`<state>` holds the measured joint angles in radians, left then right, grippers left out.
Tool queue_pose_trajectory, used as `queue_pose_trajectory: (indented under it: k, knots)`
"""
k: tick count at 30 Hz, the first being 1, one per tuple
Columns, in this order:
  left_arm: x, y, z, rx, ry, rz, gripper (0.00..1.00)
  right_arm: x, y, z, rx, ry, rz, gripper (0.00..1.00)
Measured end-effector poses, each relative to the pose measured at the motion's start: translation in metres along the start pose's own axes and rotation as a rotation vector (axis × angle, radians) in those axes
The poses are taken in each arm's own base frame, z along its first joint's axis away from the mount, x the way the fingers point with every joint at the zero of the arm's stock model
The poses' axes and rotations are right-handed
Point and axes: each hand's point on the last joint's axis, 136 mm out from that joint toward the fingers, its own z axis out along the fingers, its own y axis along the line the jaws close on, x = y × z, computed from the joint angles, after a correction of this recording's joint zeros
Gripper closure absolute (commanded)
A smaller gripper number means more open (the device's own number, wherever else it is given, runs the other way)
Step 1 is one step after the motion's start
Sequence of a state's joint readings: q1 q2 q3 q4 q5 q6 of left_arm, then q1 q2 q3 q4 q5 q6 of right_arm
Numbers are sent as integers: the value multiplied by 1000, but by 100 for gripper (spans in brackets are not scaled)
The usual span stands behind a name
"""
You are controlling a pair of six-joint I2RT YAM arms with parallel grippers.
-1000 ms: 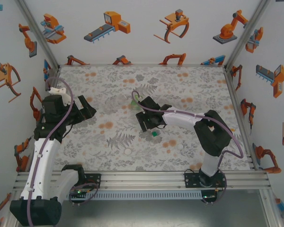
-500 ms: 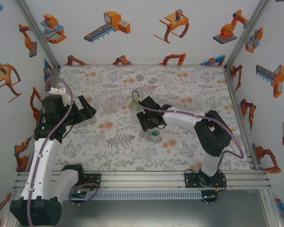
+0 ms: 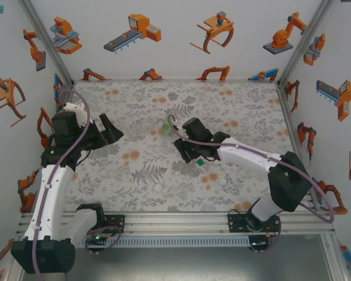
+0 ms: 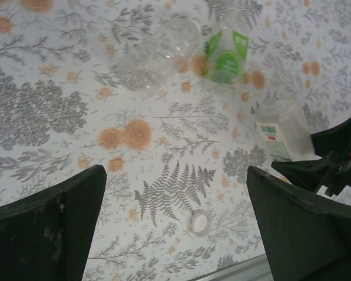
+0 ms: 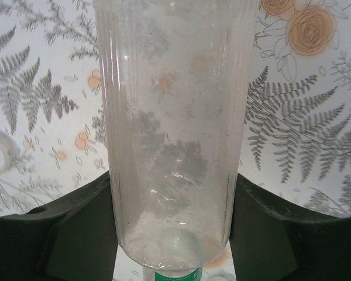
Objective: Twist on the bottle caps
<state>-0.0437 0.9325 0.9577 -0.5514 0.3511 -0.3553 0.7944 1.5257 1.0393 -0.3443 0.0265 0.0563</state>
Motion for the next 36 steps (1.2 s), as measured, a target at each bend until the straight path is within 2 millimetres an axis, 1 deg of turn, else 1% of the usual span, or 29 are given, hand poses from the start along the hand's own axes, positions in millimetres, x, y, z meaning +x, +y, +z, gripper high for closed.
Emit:
queue_pose_trajectory:
  k: [5,9,14,19,22,25,29,32,36]
  knots:
    - [-8,-34,2,118,39,65,2,-2,3,-33,-12,-64,-230,52]
    - [-8,-58,4,204,77,113,0,1,5,-62,1,-138,-449,52]
    - [0,-90,5,294,149,193,0,0,6,-90,39,-218,-700,53]
    - [15,-130,5,385,233,305,0,-4,15,-113,79,-285,-970,58]
    - [27,-151,4,438,275,370,0,-1,25,-121,92,-310,-1143,60]
    - [45,-170,1,492,320,438,1,1,35,-126,101,-333,-1284,60]
    - [66,-189,-1,547,364,524,1,-1,45,-132,131,-364,-1443,59]
    - [79,-199,-1,575,385,584,1,-4,51,-134,157,-390,-1517,59]
    - [94,-210,0,605,410,643,1,-9,55,-135,187,-410,-1570,59]
